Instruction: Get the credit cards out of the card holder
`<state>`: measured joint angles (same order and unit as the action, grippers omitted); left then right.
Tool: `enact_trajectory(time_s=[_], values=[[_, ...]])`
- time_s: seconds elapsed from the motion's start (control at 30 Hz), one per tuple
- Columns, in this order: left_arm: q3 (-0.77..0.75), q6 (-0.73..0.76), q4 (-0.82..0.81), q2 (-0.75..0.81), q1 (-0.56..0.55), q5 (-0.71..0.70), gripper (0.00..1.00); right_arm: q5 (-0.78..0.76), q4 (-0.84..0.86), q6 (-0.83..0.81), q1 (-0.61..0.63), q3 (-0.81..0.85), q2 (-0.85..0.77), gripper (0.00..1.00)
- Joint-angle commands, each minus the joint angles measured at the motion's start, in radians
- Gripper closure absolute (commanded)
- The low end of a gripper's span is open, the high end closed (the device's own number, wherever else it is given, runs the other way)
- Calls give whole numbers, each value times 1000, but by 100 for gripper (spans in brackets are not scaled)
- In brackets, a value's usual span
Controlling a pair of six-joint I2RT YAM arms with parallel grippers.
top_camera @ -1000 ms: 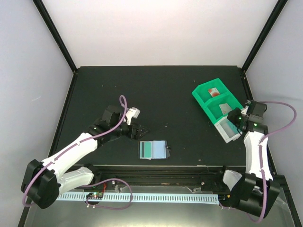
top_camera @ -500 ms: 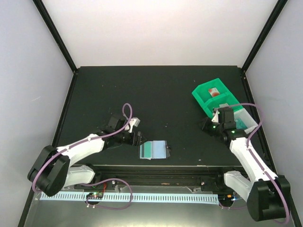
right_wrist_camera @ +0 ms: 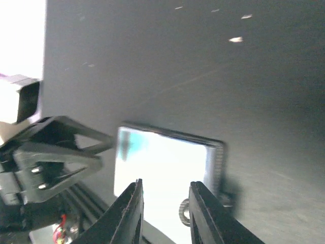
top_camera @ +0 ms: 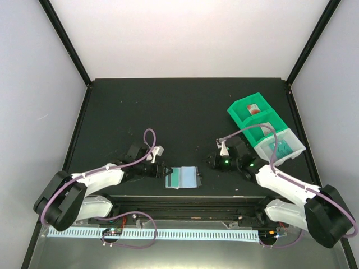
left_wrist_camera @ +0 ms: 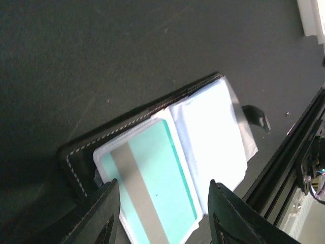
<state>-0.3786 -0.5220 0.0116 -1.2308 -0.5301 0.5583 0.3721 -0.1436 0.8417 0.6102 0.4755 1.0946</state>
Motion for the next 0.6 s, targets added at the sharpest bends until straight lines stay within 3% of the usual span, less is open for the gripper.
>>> enact_trajectory(time_s=[0.0, 0.2, 0.57], values=[[28, -13, -51, 8, 8, 33, 52, 32, 212, 86, 95, 3, 47, 72], [0, 27, 6, 59, 9, 18, 61, 30, 211, 83, 220, 112, 192, 72], [36, -25, 26, 134, 9, 21, 62, 80, 391, 153, 352, 165, 456, 74]])
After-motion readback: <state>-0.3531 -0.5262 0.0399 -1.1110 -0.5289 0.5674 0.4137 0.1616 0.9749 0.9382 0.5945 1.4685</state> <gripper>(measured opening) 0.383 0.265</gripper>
